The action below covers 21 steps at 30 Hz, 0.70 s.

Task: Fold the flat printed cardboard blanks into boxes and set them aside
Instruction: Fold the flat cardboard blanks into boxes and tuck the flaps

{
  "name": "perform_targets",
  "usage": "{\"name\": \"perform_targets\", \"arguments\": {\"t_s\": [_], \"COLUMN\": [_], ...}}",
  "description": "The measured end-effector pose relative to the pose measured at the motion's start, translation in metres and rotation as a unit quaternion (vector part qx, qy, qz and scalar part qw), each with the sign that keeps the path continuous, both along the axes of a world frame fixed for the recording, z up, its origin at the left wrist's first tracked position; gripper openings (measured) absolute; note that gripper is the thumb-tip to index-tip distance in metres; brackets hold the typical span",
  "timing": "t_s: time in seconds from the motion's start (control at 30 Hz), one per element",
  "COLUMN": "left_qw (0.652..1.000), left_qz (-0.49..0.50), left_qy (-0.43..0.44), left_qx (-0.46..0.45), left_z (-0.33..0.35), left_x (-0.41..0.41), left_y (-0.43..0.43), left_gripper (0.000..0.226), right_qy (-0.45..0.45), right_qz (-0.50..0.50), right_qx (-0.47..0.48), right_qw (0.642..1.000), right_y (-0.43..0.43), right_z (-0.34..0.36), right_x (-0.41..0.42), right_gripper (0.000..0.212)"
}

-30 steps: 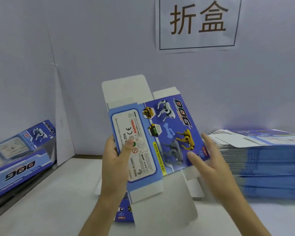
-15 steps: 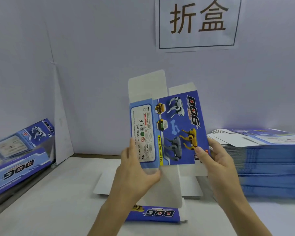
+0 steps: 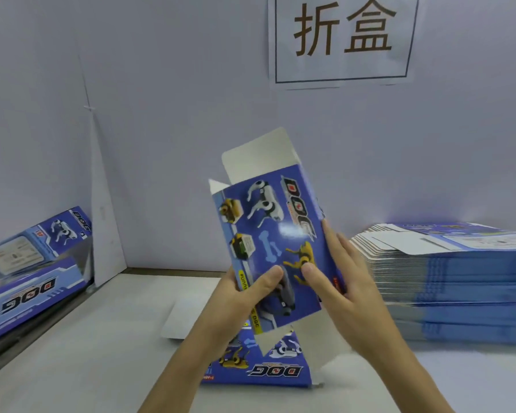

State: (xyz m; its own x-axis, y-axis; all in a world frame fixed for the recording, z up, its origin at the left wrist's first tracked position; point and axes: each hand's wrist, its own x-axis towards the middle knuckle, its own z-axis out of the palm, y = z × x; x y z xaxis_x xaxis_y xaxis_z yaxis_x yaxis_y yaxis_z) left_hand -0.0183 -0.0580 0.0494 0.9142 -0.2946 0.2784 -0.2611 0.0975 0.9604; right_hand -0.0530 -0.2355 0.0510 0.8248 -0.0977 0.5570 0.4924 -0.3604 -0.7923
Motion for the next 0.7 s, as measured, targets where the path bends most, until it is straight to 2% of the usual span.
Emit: {"name": "perform_targets", "arguments": {"t_s": [0.07, 0.13, 0.2, 0.23, 0.3, 0.33, 0.4, 0.5, 0.7], "left_qw": [1.0, 1.0, 0.998, 0.998, 0.997, 0.997, 0.997, 0.997, 0.996], "left_qz": [0.025, 0.015, -0.006, -0.01, -0.004, 0.002, 0.027, 0.071, 0.059], "left_qy": [0.01, 0.026, 0.054, 0.065, 0.079, 0.079, 0.063, 0.037, 0.041], "left_qx": [0.0, 0.007, -0.004, -0.008, -0.012, -0.019, -0.024, -0.024, -0.054], "left_z": [0.0, -0.002, -0.001, 0.0, 0.002, 0.002, 0.002, 0.003, 0.005], "left_x": [0.001, 0.003, 0.005, 0.007, 0.007, 0.007, 0.007, 0.009, 0.009], "left_y": [0.0, 0.006, 0.014, 0.018, 0.021, 0.02, 0.016, 0.015, 0.02], "left_gripper": [0.033, 0.028, 0.027, 0.034, 0.055, 0.056, 0.048, 0.041, 0.031], "right_qy": [0.035, 0.061, 0.094, 0.112, 0.133, 0.135, 0.13, 0.134, 0.135], "right_qz": [0.008, 0.018, 0.023, 0.02, 0.002, -0.011, -0.029, 0.005, 0.023], "right_qx": [0.03, 0.11, 0.194, 0.203, 0.196, 0.201, 0.21, 0.209, 0.239], "right_qw": [0.999, 0.992, 0.976, 0.973, 0.971, 0.97, 0.968, 0.969, 0.961], "right_y": [-0.003, -0.009, -0.02, -0.024, -0.027, -0.026, -0.022, -0.019, -0.022], "right_z": [0.001, 0.0, 0.001, 0.001, -0.001, -0.003, -0.006, -0.003, 0.003], "right_x": [0.002, 0.003, 0.003, 0.002, 0.003, 0.004, 0.006, 0.006, 0.004], "right_gripper": [0.053, 0.052, 0.066, 0.069, 0.059, 0.052, 0.045, 0.04, 0.041]}}
